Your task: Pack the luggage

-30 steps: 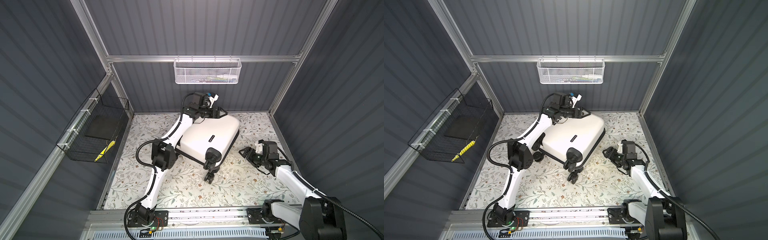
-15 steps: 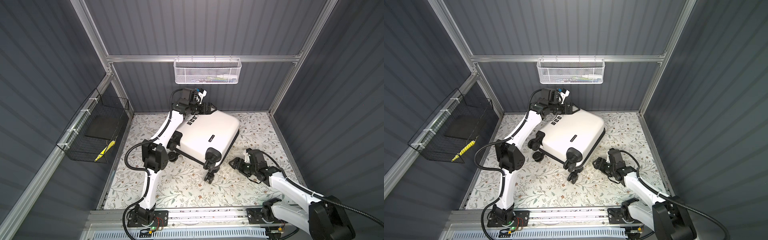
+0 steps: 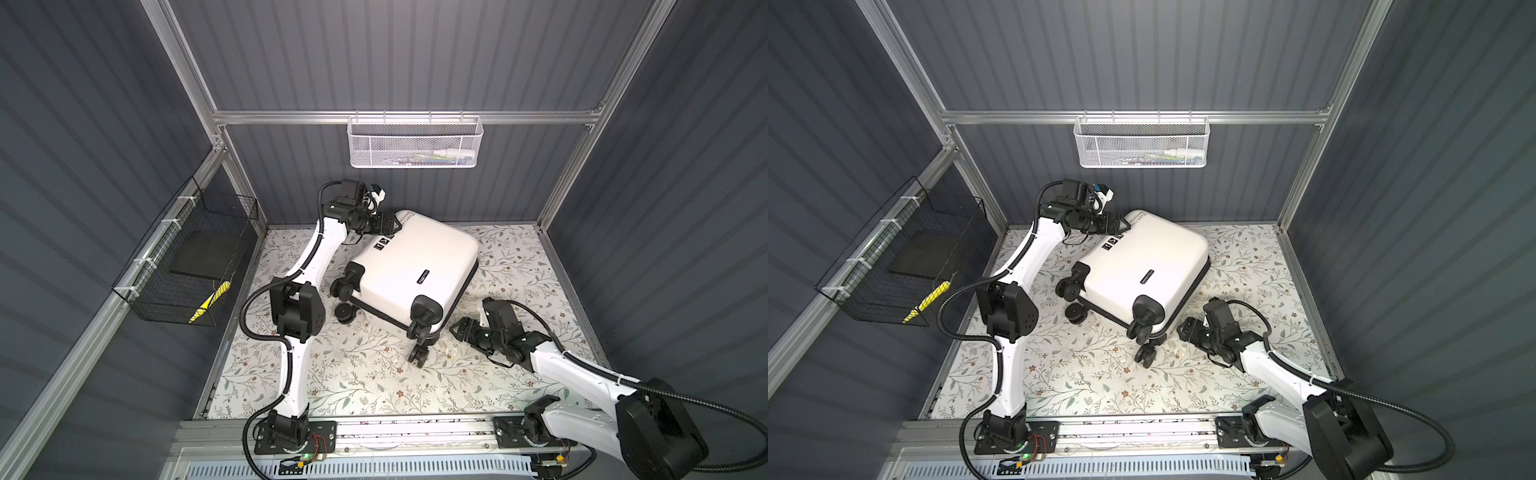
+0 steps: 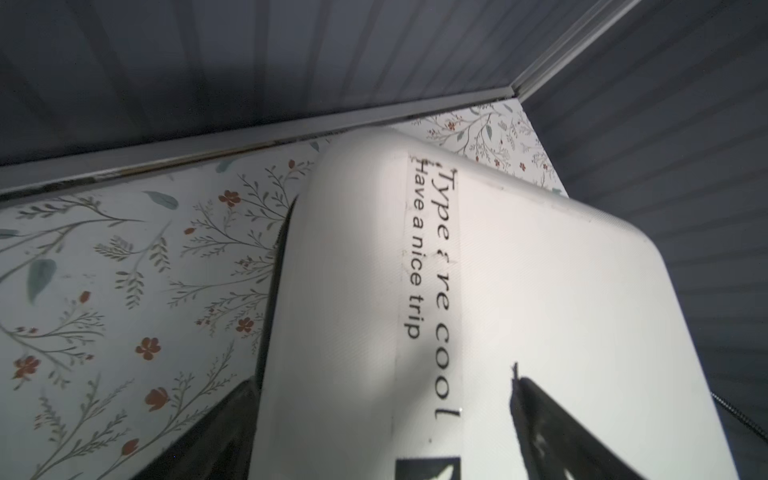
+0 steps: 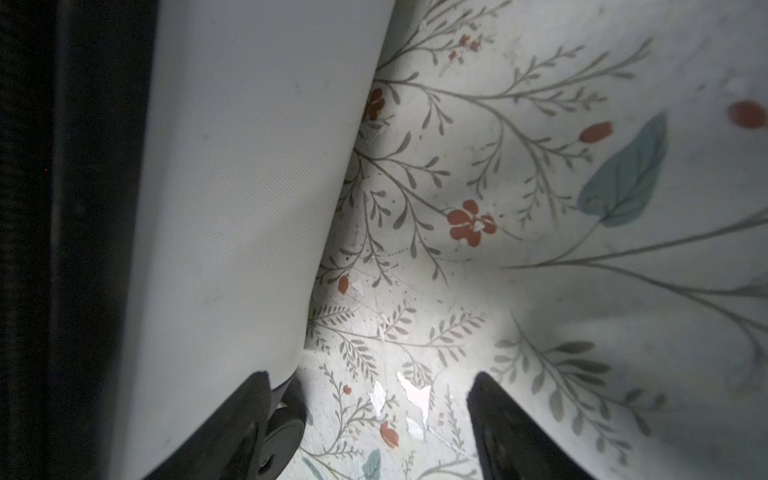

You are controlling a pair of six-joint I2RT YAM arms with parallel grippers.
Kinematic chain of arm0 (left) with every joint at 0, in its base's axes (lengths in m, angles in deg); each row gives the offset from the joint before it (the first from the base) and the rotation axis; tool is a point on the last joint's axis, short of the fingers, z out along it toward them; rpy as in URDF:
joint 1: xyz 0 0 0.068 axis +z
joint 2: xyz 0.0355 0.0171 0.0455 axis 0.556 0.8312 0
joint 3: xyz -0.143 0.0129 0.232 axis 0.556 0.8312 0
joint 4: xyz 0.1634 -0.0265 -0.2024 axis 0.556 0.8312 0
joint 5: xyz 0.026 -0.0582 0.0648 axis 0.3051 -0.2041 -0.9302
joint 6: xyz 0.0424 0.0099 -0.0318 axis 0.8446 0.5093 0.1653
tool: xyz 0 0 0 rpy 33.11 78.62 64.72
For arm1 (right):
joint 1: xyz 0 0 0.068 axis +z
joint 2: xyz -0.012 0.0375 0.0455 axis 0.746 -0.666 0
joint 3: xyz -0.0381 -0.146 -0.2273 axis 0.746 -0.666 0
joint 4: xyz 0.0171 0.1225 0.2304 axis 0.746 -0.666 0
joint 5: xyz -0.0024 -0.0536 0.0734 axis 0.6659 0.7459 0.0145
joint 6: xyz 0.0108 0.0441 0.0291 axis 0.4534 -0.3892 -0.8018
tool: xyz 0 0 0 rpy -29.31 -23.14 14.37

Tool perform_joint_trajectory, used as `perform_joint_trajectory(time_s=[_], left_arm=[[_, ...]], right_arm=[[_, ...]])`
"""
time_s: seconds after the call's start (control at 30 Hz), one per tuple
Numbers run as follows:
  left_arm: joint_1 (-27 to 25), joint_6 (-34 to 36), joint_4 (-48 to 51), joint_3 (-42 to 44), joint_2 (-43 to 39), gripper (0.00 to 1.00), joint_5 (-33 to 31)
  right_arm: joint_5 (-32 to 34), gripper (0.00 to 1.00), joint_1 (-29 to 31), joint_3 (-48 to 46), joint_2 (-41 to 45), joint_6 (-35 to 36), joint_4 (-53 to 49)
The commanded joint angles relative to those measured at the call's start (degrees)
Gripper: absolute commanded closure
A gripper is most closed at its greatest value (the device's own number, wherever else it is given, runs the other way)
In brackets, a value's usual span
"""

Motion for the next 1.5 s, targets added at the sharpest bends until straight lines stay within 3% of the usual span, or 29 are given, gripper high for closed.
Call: perform_joint_trajectory(time_s=[0.0,0.23,0.5,0.77,0.97,1.13,1.33,1.47], left_arm=[[-0.4,3.6,4.7,-1.3,1.2,0.05,6.4],[-2.7,1.8,-0.9,5.6,-1.7,0.08,13.8],[-9.1,-2.0,-5.4,5.2,0.0,0.09,14.9],[-5.6,-9.6,-9.3,7.4,-6.4,0.0,3.9],[-1.4,-12.2,-9.9,11.1,-15.0,0.0,1.3],[1.1,-15.1,-10.4,21.4,-26.0,0.0,-6.0],[4.4,-18.0,-12.4,37.0,-37.8,0.0,-16.8],[8.4,-19.6,-13.4,43.0,-41.2,0.0,-17.3]], right_arm=[[1.2,0.23,1.2,-1.4,0.7,-0.7,0.4],[1.5,0.23,3.8,-3.9,-0.2,-1.5,2.9],[3.5,0.23,7.6,-4.5,-2.2,-4.1,5.4],[6.6,0.23,13.1,-2.7,-4.4,-8.9,8.8],[6.6,0.23,19.3,7.6,-15.2,-8.7,11.1],[4.7,0.24,22.5,14.7,-21.5,-6.9,10.8],[6.4,0.23,22.1,12.6,-13.1,-3.0,4.1],[6.3,0.22,16.5,12.6,-3.6,1.0,-4.0]])
